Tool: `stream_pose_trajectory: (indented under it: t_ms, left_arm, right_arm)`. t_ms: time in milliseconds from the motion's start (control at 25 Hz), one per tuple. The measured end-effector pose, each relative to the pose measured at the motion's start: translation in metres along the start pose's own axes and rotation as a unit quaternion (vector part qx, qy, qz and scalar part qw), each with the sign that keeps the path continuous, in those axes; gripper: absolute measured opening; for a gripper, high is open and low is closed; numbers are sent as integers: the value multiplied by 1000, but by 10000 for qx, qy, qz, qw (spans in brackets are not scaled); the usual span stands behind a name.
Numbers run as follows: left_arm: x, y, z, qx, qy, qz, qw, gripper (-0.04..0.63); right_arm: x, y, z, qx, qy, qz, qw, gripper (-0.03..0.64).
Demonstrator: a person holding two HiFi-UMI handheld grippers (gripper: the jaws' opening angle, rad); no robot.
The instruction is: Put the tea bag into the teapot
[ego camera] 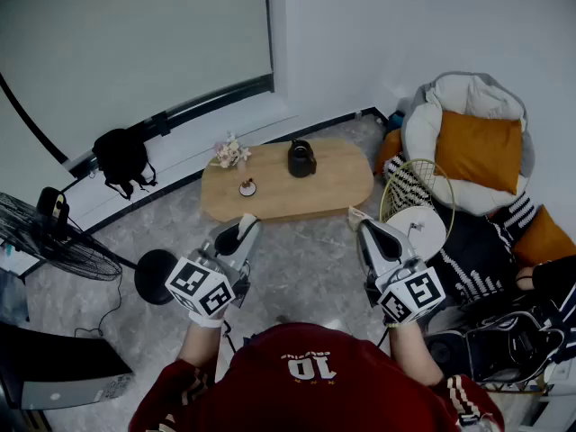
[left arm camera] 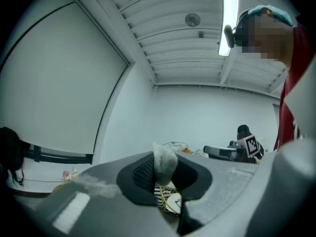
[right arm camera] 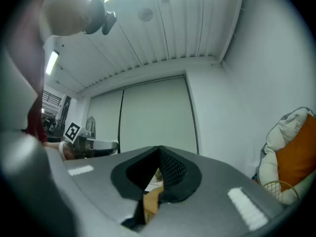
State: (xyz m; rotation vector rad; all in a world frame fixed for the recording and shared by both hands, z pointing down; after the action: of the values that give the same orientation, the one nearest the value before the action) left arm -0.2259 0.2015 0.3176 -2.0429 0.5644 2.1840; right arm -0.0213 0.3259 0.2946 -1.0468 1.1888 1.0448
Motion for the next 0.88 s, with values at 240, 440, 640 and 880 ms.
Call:
stream_pose_trajectory:
  t_ms: [240, 440, 640, 880]
  left_arm:
    - [-1, -6, -1, 9, 13, -35, 10000, 46]
    - [-10, -8, 6, -8, 12, -50, 10000, 46]
    - [-3, -14, -13, -12, 71, -42, 10000, 46]
    - [-4, -25, -21, -24, 86, -7, 10000, 46]
  right_arm:
    - [-3, 4, 4, 73, -6, -13, 10000, -2]
    - [-13, 11, 8, 68, -1, 28, 10000, -2]
    - [-2, -6, 8, 95, 27, -28, 9999, -2]
    - [-1, -12, 15, 179, 50, -51, 9998, -2]
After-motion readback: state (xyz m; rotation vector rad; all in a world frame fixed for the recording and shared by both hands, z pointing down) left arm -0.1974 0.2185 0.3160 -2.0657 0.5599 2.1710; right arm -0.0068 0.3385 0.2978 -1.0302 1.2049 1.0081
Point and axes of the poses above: the fingertips, and each gripper's own axes: z backward along the fingers, y to its left, x out of its top, the point moved 3 cm from there along z, backward along the fingers, and after that the axes turned 1 degree about x, right-handed, at the moved point
